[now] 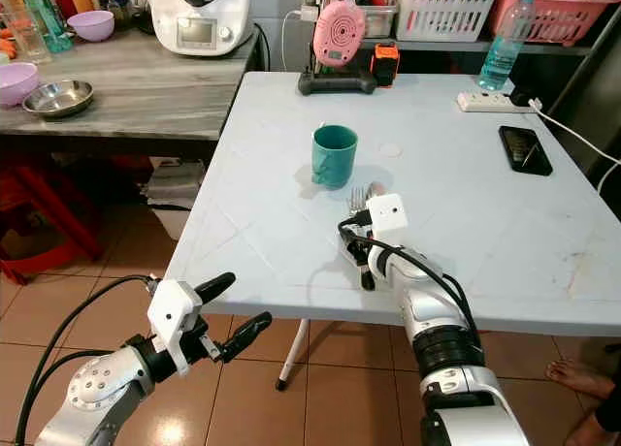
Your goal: Setting the table
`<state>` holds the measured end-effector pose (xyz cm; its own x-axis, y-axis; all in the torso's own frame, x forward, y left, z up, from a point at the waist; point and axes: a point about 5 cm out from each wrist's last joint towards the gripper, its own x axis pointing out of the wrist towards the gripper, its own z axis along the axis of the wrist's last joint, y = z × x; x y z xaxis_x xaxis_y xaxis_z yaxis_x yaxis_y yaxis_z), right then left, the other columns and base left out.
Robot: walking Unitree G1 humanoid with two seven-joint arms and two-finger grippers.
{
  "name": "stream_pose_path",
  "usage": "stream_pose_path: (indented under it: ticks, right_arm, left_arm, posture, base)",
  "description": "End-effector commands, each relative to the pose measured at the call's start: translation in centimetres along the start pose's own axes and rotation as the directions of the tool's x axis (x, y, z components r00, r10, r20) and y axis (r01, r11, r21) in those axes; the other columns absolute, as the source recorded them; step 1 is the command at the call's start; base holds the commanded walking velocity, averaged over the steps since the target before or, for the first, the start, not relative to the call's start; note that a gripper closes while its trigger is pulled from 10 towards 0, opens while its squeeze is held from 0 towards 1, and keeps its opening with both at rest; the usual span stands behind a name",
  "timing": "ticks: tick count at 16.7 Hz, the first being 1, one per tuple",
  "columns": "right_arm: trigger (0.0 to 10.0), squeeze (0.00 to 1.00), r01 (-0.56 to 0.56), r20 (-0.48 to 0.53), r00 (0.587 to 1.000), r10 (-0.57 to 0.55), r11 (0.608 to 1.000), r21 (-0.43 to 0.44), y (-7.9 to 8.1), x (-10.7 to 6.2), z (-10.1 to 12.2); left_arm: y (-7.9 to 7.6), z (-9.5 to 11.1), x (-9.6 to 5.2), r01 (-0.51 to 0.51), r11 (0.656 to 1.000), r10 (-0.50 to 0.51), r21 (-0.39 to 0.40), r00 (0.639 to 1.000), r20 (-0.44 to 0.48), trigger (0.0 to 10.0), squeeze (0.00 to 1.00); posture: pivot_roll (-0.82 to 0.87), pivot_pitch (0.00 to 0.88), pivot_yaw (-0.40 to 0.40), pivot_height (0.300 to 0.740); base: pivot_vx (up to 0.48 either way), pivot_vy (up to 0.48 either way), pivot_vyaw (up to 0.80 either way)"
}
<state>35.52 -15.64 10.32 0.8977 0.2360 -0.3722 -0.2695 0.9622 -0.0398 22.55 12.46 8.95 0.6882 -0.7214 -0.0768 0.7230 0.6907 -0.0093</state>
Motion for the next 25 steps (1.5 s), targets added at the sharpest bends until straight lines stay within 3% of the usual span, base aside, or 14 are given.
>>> stream_pose_path:
  ticks: [1,5,8,12,18,22,23,25]
  right_arm:
    - [10.0,0.0,0.002,0.015,1.0,-0.002,1.0,0.001,0.1,-0.1,0.6]
    - [10.0,0.0,0.018,0.093,0.995,-0.023,0.999,0.049,0.1,-0.8,1.7]
    - [10.0,0.0,0.034,0.075,0.996,-0.04,0.996,0.077,0.0,-1.5,0.4]
    - [10.0,0.0,0.035,0.06,0.997,-0.04,0.996,0.088,0.3,-1.1,-0.1]
    - [10.0,0.0,0.017,0.098,0.995,-0.025,0.997,0.079,0.8,-0.8,1.7]
    - [10.0,0.0,0.02,0.081,0.996,-0.027,0.997,0.078,0.7,-0.5,1.1]
    - [0.4,0.0,0.022,0.071,0.997,-0.028,0.996,0.083,0.7,-0.2,0.7]
    - [0.0,0.0,0.023,0.061,0.998,-0.028,0.996,0.09,0.8,0.1,0.5]
  left_arm:
    - [0.0,0.3,0.0,-0.001,1.0,0.001,0.015,1.0,-0.003,10.0,0.0]
    - [0.1,0.2,-0.1,-0.009,1.0,0.009,0.018,1.0,-0.001,10.0,0.0]
    - [0.2,0.2,0.0,-0.012,1.0,0.012,0.016,1.0,0.001,10.0,0.0]
    - [0.2,0.2,0.1,-0.002,1.0,0.002,0.019,1.0,0.0,10.0,0.0]
    - [0.2,0.2,0.2,-0.006,1.0,0.006,0.021,1.0,-0.001,10.0,0.0]
    - [0.2,0.1,0.2,-0.01,1.0,0.01,0.017,1.0,-0.001,10.0,0.0]
    - [0.2,0.1,0.1,-0.009,1.0,0.009,0.017,1.0,-0.001,10.0,0.0]
    - [0.2,0.1,0.1,-0.005,1.0,0.005,0.018,1.0,-0.003,10.0,0.0]
  posture:
    - [0.06,0.062,-0.006,0.74]
    - [0.07,0.056,-0.006,0.74]
    - [0.06,0.051,0.002,0.74]
    - [0.06,0.05,0.01,0.74]
    - [0.07,0.051,0.005,0.74]
    - [0.07,0.052,0.003,0.74]
    - [0.07,0.053,0.004,0.74]
    - [0.07,0.056,0.008,0.74]
  base:
    - [0.0,0.0,0.0]
    - [0.0,0.0,0.0]
    - [0.0,0.0,0.0]
    - [0.0,0.0,0.0]
    - [0.0,0.0,0.0]
    - [0.0,0.0,0.0]
    - [0.0,0.0,0.0]
    - [0.0,0.0,0.0]
